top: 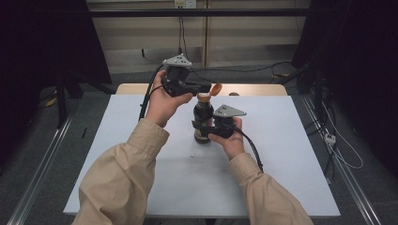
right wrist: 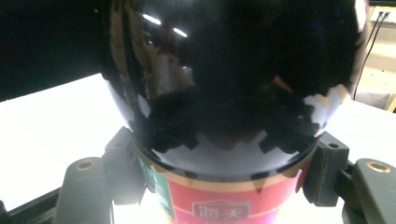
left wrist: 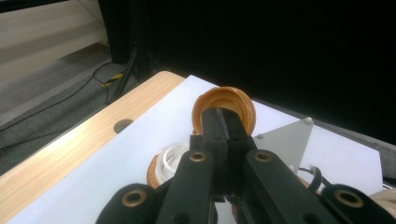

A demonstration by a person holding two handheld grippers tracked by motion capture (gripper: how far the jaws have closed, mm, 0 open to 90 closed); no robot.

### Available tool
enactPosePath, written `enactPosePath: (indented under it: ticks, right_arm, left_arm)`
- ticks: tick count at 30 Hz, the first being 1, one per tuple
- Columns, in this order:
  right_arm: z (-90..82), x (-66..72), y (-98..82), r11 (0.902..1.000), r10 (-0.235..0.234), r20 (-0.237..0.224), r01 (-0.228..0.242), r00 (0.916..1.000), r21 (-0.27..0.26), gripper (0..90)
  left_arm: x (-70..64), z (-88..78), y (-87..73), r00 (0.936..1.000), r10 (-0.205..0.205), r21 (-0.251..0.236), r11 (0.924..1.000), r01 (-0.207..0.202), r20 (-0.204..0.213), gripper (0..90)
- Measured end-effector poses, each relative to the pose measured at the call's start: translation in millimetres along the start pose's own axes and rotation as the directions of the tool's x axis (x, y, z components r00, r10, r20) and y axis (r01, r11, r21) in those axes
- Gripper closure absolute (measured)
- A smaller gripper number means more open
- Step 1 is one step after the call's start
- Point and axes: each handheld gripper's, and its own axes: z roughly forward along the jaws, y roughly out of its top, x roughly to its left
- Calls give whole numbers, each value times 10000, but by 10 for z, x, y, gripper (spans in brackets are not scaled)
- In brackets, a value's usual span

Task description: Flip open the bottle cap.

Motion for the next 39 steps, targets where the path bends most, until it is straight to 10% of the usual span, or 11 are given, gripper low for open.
enactPosePath:
  ticks: [21,39]
  right_arm:
    - [-11,0,-10,9998,179,34,-178,9998,-46,284]
    - [-78,-4,4,9996,126,182,-131,9998,264,239]
  left_arm:
    - [117,-201,-174,9993,-339,-258,9991,335,-155,897]
    - [241,-324,-463,9936,-957,-447,9947,931,-607,589]
